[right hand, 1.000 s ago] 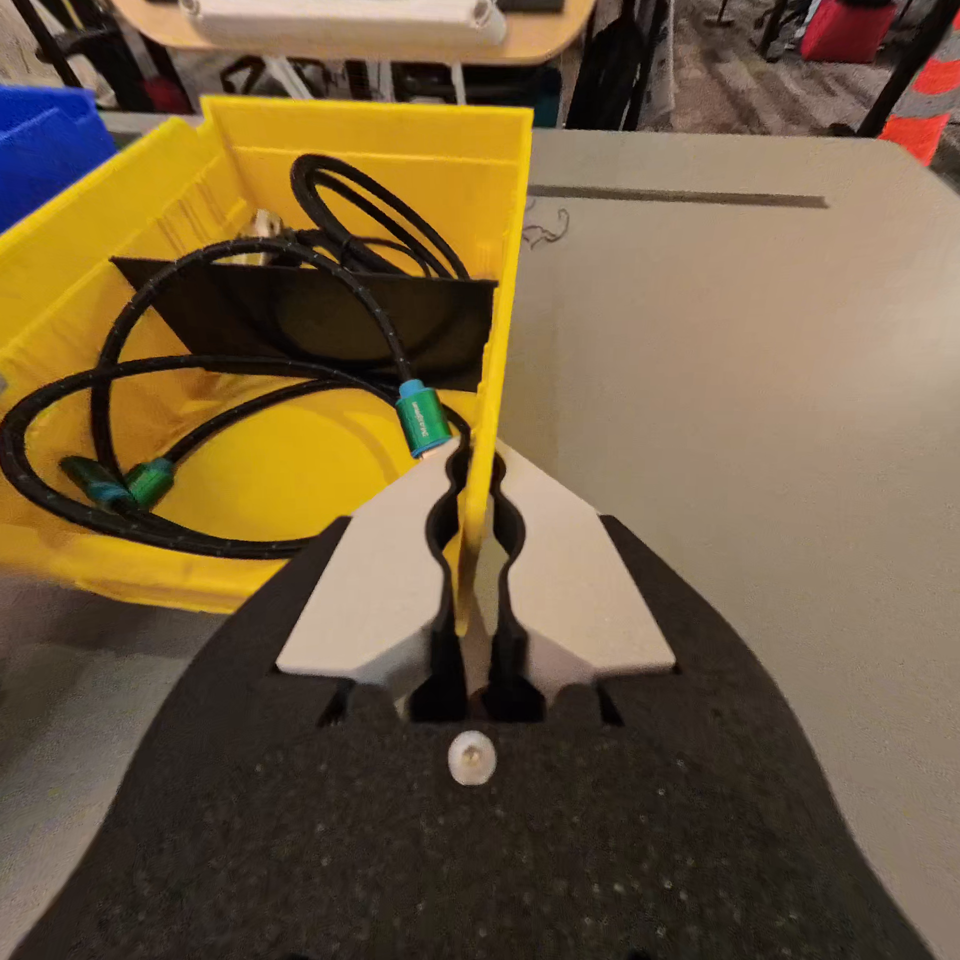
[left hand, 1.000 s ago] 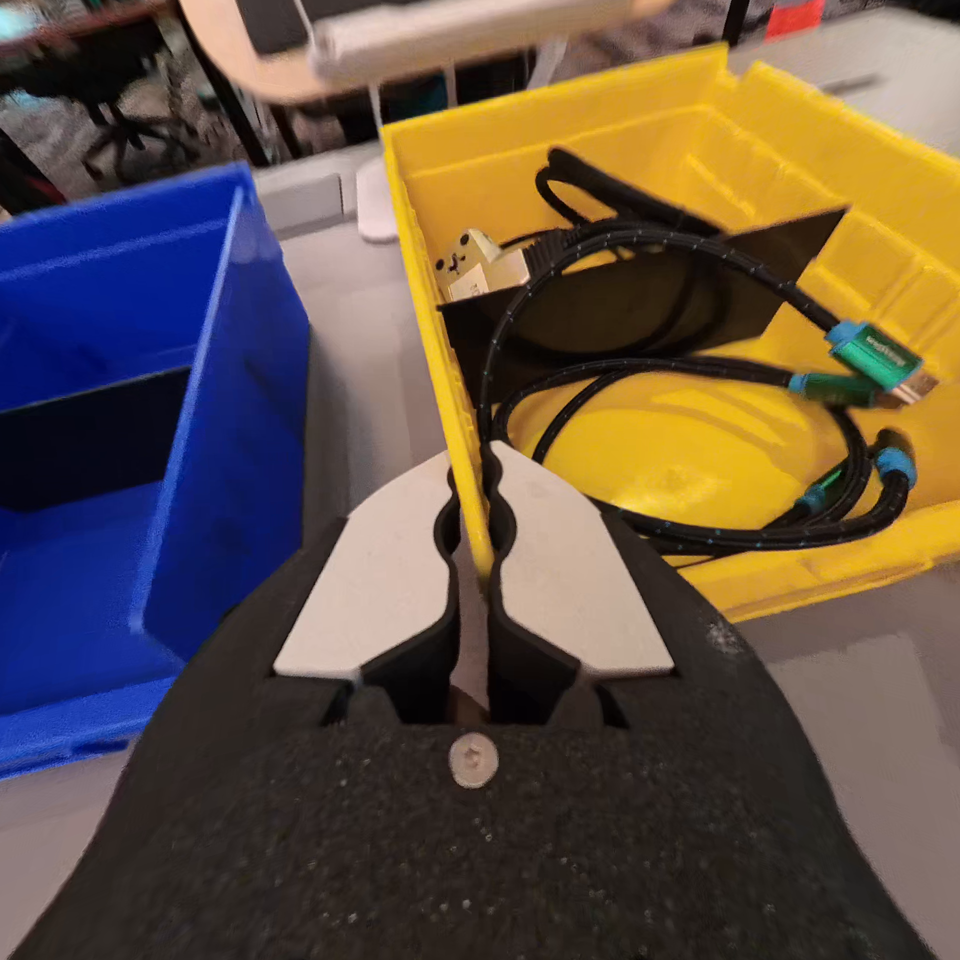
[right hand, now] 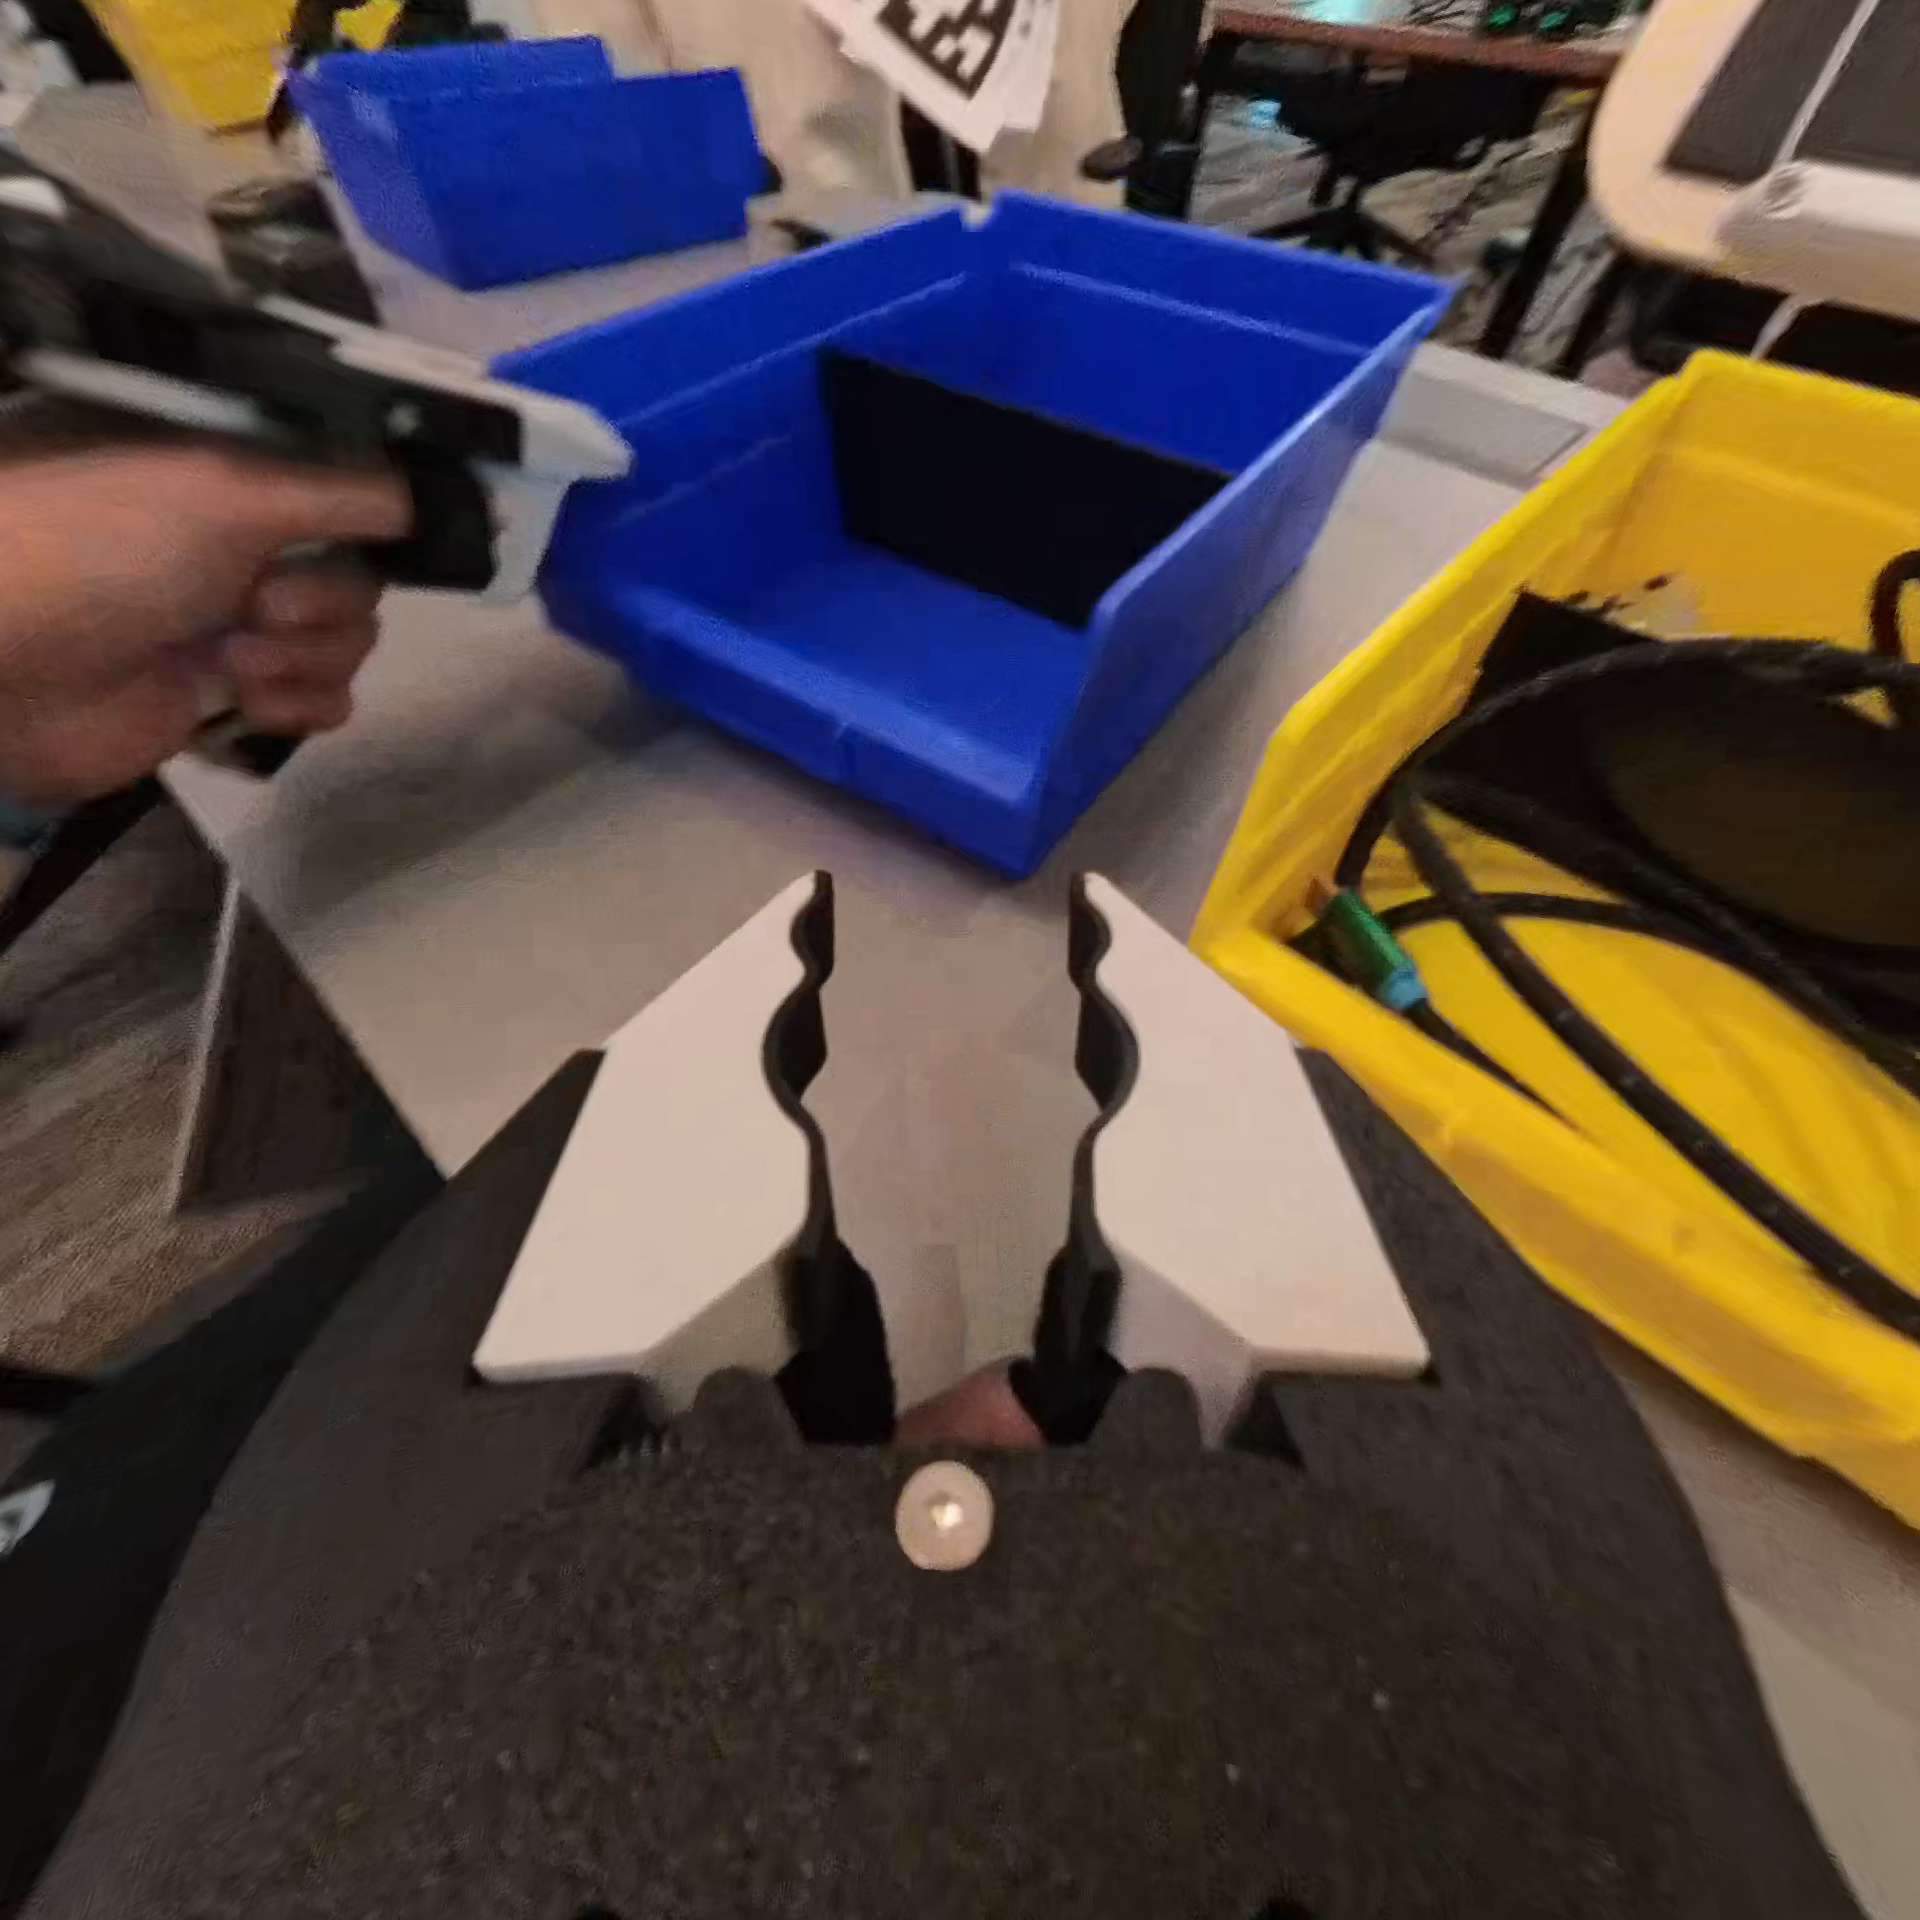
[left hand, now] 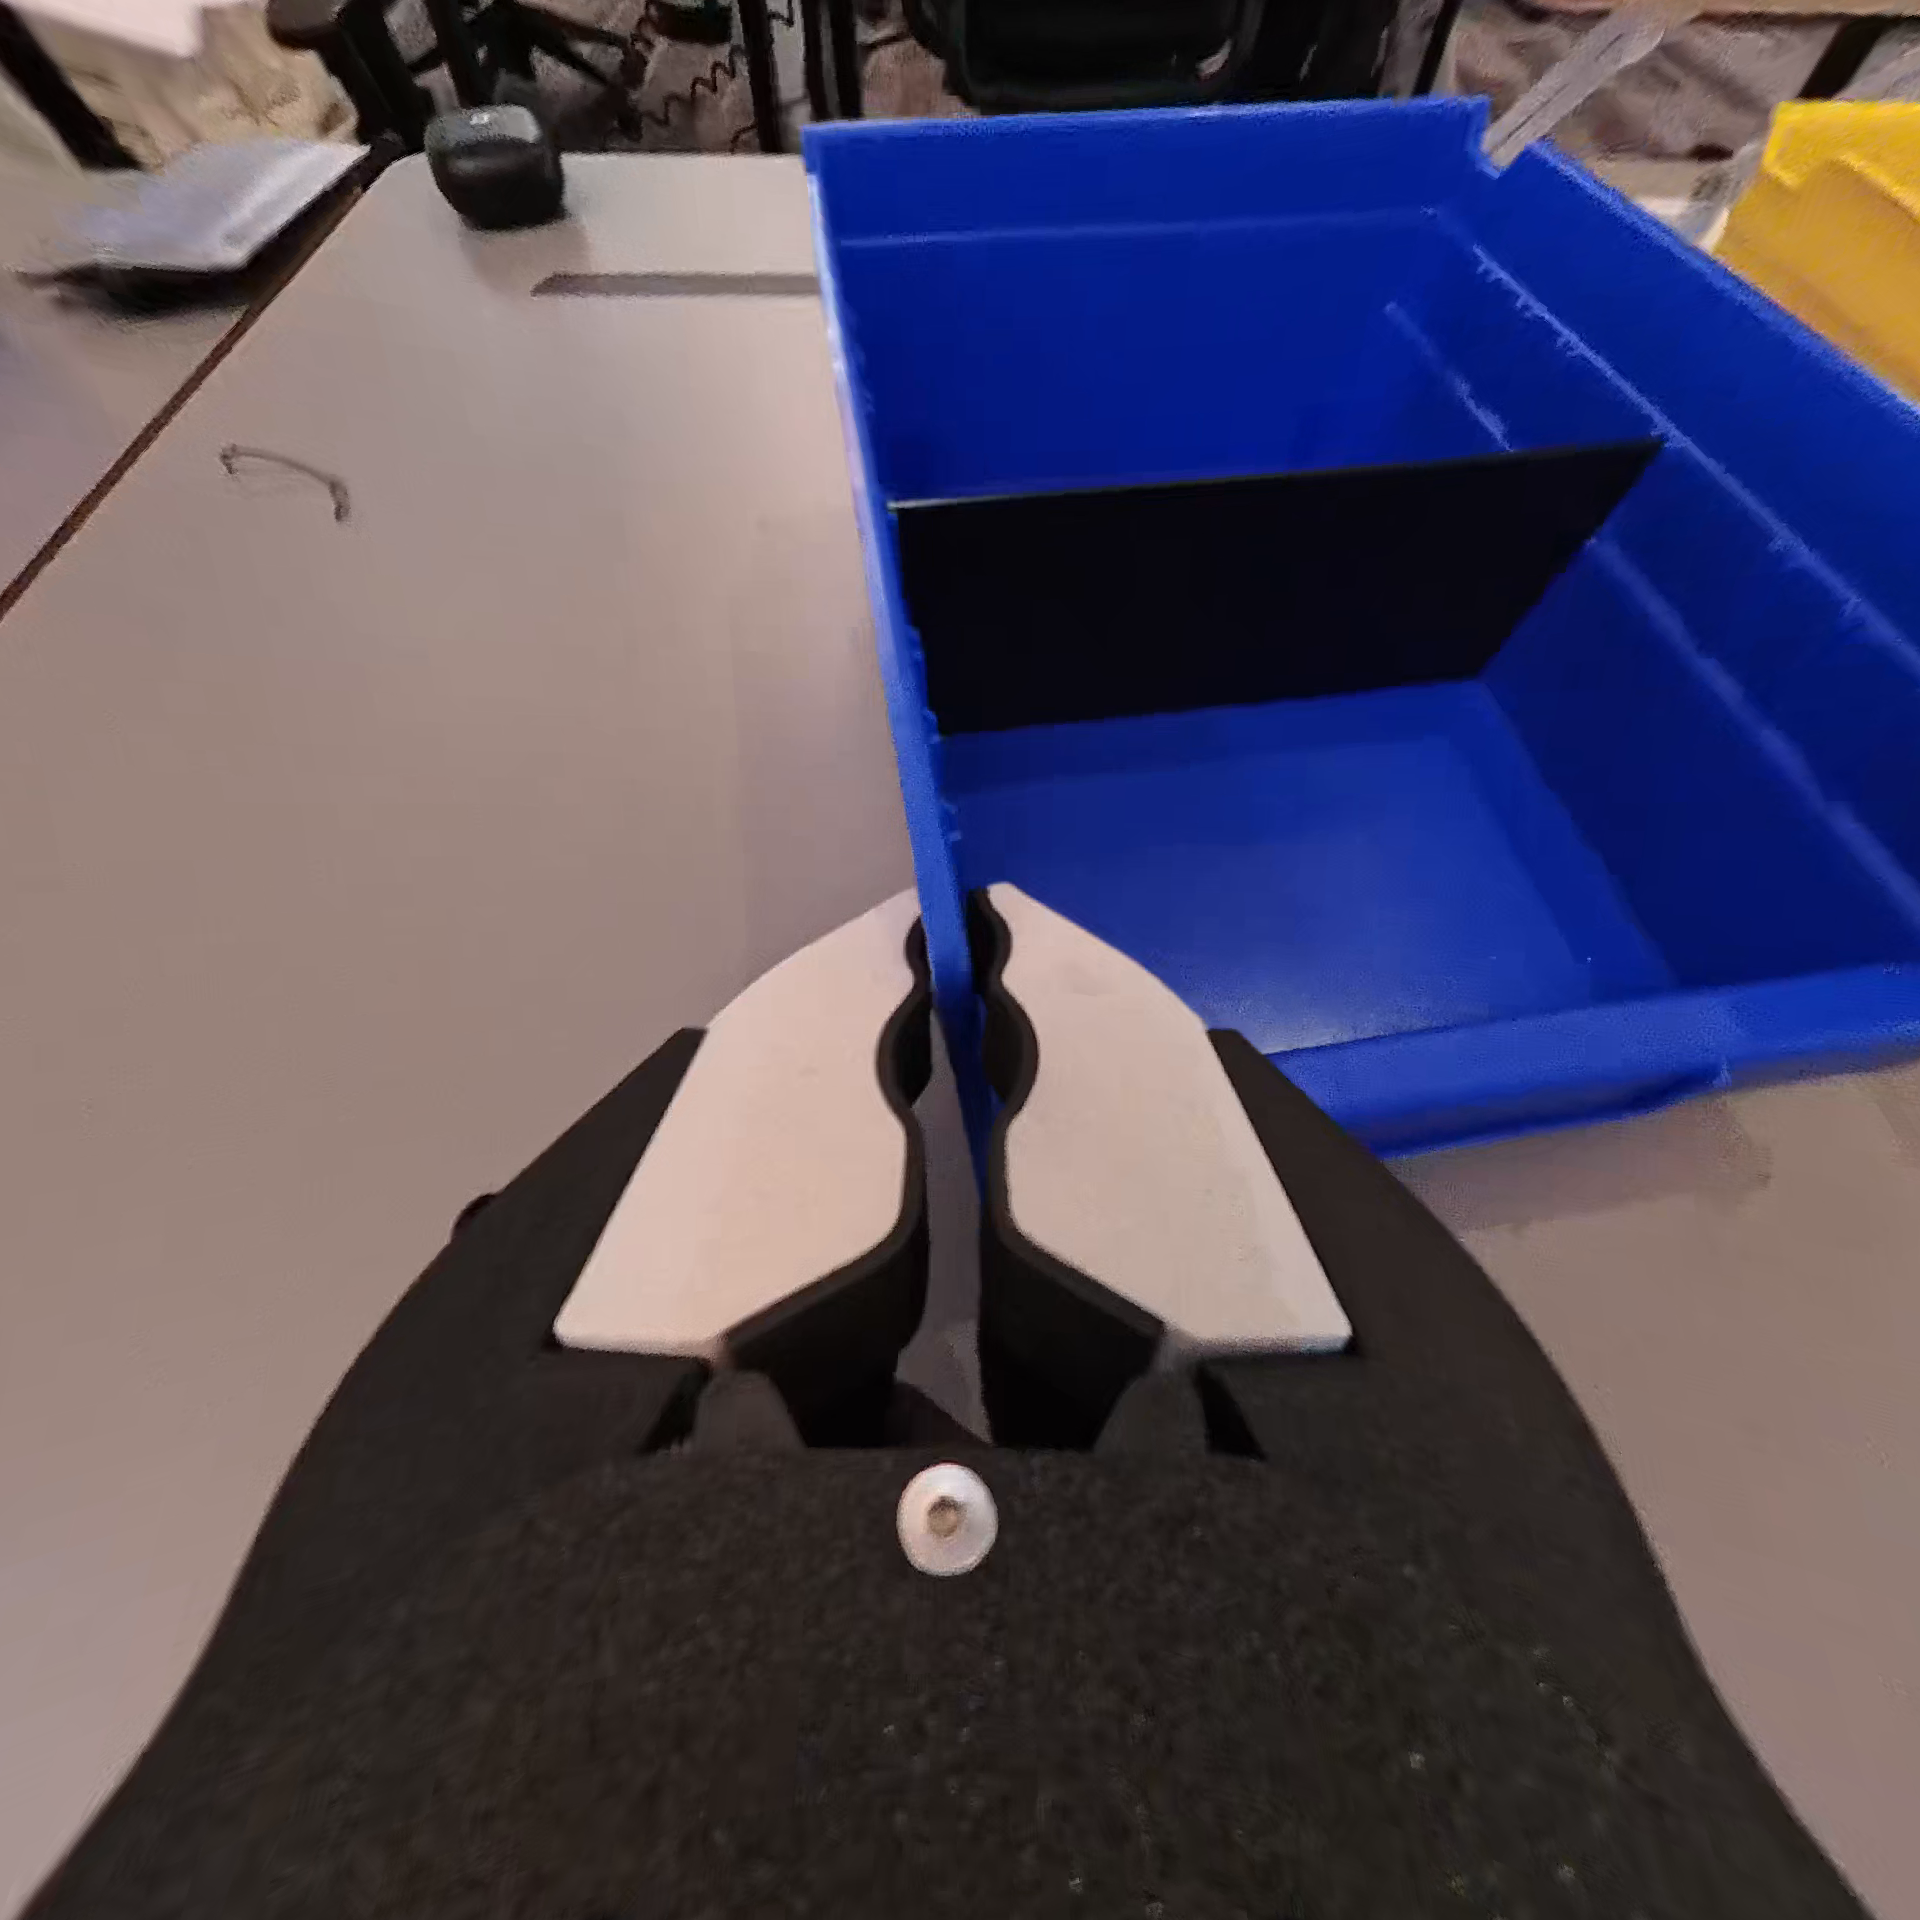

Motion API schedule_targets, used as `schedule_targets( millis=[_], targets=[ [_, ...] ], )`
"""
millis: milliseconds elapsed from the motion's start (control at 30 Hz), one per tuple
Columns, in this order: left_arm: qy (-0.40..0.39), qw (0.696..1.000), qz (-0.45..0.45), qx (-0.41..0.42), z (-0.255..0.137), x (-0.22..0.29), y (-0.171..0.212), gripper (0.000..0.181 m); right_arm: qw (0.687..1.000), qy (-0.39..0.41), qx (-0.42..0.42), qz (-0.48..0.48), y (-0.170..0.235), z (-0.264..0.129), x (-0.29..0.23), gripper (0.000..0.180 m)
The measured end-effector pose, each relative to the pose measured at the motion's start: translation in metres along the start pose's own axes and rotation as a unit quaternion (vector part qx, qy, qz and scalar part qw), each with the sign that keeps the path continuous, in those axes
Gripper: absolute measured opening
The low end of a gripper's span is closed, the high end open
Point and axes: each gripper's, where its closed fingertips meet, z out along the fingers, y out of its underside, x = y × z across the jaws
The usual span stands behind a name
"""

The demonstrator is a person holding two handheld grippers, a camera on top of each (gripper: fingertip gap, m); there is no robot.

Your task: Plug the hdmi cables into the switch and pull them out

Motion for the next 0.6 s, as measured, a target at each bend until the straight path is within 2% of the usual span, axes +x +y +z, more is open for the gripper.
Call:
schedule_targets(
  millis=[100, 200, 267, 333, 433, 500, 600],
  targets=[
    [-0.018, 0.999, -0.029, -0.015, -0.022, 0.01, 0.013, 0.004, 0.999, 0.038, 0.006, 0.038, -0.02, 0.026, 0.017, 0.054],
    [-0.047, 0.999, 0.003, -0.014, -0.044, 0.014, 0.024, 0.004, 0.993, 0.085, -0.029, 0.071, -0.009, 0.045, 0.026, 0.05],
    [-0.048, 0.999, 0.007, -0.007, -0.06, 0.017, 0.031, 0.004, 0.99, 0.1, -0.061, 0.08, 0.006, 0.051, 0.022, 0.011],
    [-0.056, 0.998, 0.005, 0.036, -0.081, 0.022, 0.026, 0.004, 0.991, 0.117, -0.051, 0.051, 0.005, 0.043, 0.017, 0.005],
    [-0.067, 0.994, -0.001, 0.086, -0.114, 0.03, 0.009, 0.004, 0.989, 0.145, -0.015, -0.002, -0.02, 0.022, 0.013, 0.005],
    [-0.075, 0.99, -0.001, 0.123, -0.128, 0.036, -0.008, 0.004, 0.988, 0.147, 0.034, -0.013, -0.049, 0.006, 0.014, 0.004],
    [-0.071, 0.982, 0.014, 0.174, -0.141, 0.06, -0.053, 0.004, 0.979, 0.183, 0.086, -0.031, -0.095, -0.028, 0.034, 0.004]
  ],
)
